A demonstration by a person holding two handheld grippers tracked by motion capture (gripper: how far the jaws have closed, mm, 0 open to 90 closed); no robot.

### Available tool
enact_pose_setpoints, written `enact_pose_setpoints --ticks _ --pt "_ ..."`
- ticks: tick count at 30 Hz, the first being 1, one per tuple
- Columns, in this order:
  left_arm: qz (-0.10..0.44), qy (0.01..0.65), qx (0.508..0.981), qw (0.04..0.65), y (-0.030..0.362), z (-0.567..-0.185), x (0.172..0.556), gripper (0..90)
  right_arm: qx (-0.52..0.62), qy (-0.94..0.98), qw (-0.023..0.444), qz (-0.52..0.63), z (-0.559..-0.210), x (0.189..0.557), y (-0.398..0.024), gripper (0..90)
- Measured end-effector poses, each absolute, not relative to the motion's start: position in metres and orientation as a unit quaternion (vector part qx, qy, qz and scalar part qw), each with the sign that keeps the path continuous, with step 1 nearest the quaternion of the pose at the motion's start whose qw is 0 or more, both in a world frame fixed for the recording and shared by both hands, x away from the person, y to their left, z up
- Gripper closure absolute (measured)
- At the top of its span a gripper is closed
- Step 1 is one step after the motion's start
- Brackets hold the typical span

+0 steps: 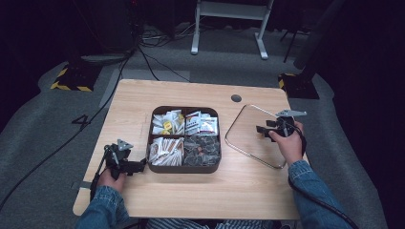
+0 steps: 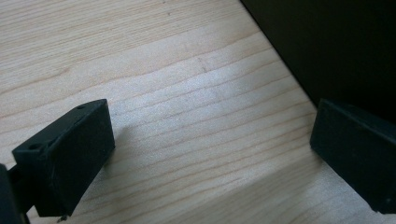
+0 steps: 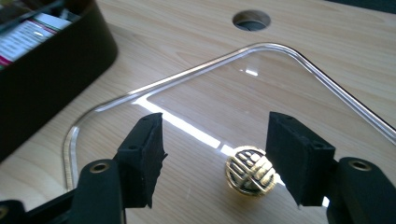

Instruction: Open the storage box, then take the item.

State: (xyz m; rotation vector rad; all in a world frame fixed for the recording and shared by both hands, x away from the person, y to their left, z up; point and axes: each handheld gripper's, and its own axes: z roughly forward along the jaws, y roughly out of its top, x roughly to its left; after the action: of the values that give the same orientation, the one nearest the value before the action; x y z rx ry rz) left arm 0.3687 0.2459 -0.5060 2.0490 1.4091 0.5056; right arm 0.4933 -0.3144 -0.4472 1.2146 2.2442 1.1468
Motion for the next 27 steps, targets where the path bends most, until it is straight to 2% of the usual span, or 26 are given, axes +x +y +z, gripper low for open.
enact_pose_setpoints --ticks 8,11,17,22,27 --pt "0.190 0.531 0.770 0.298 0.246 -0.506 0.368 0.0 0.391 0.798 0.169 0.425 -0.421 0.482 -0.291 37.5" --pt "0.189 0.531 0.770 0.298 0.246 -0.506 0.368 0.0 0.375 0.803 0.163 0.433 -0.413 0.478 -0.277 34.1" --pt "0.189 0.529 0.771 0.299 0.246 -0.506 0.368 0.0 0.333 0.818 0.147 0.445 -0.399 0.473 -0.243 34.0" --pt "0.189 0.529 0.771 0.299 0.246 -0.506 0.368 0.0 0.295 0.829 0.137 0.454 -0.389 0.469 -0.214 45.0" --pt "0.189 0.529 0.771 0.299 0.246 -0.506 0.368 0.0 0.259 0.834 0.136 0.468 -0.380 0.463 -0.187 47.8"
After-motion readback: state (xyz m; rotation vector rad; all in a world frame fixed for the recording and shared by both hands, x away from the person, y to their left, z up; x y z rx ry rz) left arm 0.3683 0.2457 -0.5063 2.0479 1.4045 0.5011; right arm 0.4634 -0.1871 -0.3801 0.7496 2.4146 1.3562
